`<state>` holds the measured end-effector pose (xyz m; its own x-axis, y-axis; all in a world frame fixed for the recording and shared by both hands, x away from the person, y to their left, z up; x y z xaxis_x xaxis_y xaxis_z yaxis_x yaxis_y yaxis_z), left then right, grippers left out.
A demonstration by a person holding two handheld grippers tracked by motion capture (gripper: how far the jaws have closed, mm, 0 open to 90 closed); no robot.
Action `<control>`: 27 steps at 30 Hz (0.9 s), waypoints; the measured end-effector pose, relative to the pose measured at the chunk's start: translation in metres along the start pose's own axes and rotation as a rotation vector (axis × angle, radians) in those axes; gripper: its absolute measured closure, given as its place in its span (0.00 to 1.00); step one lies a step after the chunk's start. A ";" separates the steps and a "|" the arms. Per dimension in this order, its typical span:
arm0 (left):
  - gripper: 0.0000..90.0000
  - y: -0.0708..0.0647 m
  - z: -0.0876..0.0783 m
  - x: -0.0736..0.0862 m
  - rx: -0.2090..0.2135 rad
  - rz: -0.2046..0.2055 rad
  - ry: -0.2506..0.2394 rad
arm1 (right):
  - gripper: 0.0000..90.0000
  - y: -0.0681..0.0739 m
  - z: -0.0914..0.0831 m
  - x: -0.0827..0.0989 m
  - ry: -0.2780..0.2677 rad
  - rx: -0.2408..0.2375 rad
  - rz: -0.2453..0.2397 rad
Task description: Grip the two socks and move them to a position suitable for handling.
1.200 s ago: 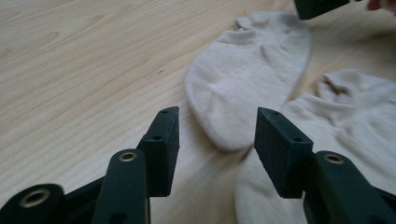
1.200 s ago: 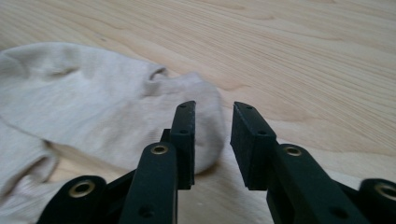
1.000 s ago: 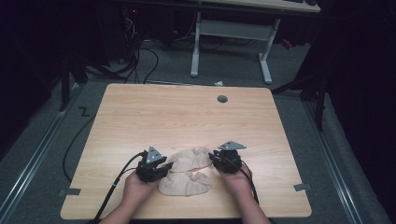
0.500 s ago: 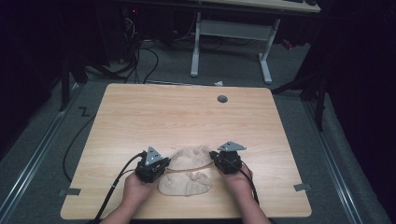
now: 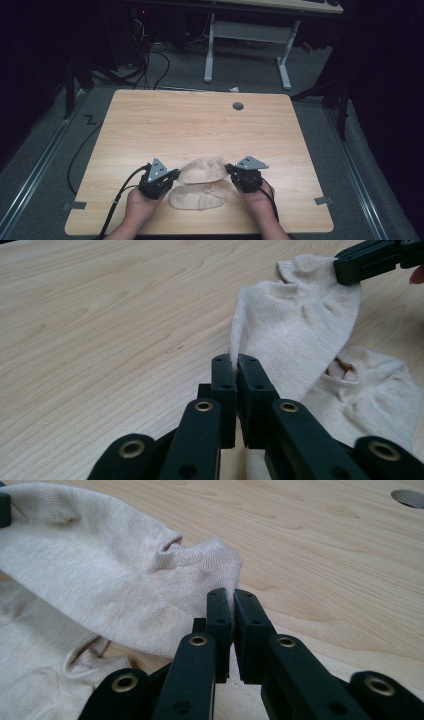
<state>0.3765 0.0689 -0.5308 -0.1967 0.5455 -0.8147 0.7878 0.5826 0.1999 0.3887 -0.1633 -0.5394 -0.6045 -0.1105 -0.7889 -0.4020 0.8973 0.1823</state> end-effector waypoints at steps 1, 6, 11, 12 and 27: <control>0.96 0.000 0.000 0.000 0.000 0.000 0.000 | 0.95 0.001 -0.001 0.000 -0.002 -0.001 -0.005; 0.96 -0.004 -0.004 0.001 0.011 0.000 0.000 | 0.95 0.004 -0.006 0.000 -0.009 -0.003 -0.012; 0.96 -0.011 -0.013 0.002 0.020 0.011 0.008 | 0.95 0.009 -0.013 0.006 -0.007 -0.018 -0.024; 0.96 -0.011 -0.015 0.002 0.021 0.009 0.010 | 0.95 0.010 -0.014 0.007 -0.007 -0.019 -0.025; 0.96 -0.033 -0.035 0.020 0.061 0.029 0.066 | 0.95 0.034 -0.032 0.037 0.047 -0.073 -0.078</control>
<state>0.3266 0.0820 -0.5348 -0.2100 0.6015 -0.7708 0.8274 0.5293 0.1877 0.3300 -0.1505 -0.5437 -0.6003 -0.2007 -0.7742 -0.4972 0.8518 0.1647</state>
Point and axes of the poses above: each handheld gripper's, and its own axes: z roughly forward along the jaws, x roughly out of its underside, y roughly to its left, the point moved 7 cm from there along z, roughly forward along the jaws, and after that the axes turned 15 degrees about z, right-handed, at the moved point
